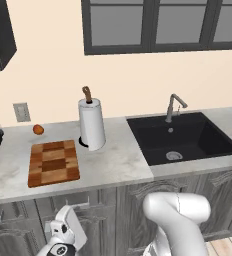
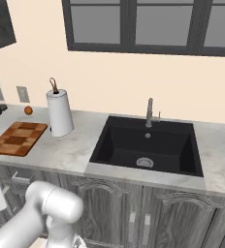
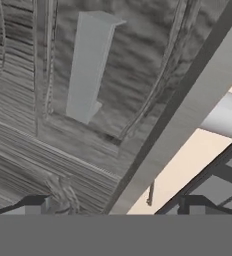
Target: Open the drawer on the left and place the cutting tools on the cutting board.
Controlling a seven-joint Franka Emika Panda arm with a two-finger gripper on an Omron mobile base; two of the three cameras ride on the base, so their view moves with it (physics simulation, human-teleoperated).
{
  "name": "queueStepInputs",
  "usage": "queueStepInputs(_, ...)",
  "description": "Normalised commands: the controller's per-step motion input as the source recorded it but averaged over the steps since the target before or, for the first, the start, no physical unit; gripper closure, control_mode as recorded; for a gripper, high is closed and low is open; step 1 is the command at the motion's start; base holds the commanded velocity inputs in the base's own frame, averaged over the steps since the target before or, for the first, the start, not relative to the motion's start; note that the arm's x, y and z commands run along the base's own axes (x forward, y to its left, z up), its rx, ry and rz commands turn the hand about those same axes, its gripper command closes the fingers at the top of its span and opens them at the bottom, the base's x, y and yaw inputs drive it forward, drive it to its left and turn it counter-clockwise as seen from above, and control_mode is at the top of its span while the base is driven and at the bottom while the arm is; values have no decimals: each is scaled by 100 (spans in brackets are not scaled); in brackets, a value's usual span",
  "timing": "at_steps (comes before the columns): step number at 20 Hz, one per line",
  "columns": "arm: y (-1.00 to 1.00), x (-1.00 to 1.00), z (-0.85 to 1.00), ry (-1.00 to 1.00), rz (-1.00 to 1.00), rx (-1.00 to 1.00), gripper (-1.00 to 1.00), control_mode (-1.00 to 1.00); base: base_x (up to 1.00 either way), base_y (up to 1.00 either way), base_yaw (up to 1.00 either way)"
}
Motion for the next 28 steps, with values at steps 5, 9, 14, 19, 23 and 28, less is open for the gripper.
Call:
queueStepInputs(5,4,20,-34,-3,0,15,-100,-100,0,0,0)
queueStepInputs(9,8,16,-23,-6,0,15,-100,-100,0,0,0)
queueStepInputs(14,18,13,-2,-9,0,0,-100,-100,0,0,0)
queueStepInputs(19,11,0,-2,-14,1,9,-100,-100,0,0,0)
queueStepInputs(23,0,0,-14,-15,5,32,-100,-100,0,0,0)
queueStepInputs(28,0,0,-9,-11,5,26,-100,-100,0,0,0)
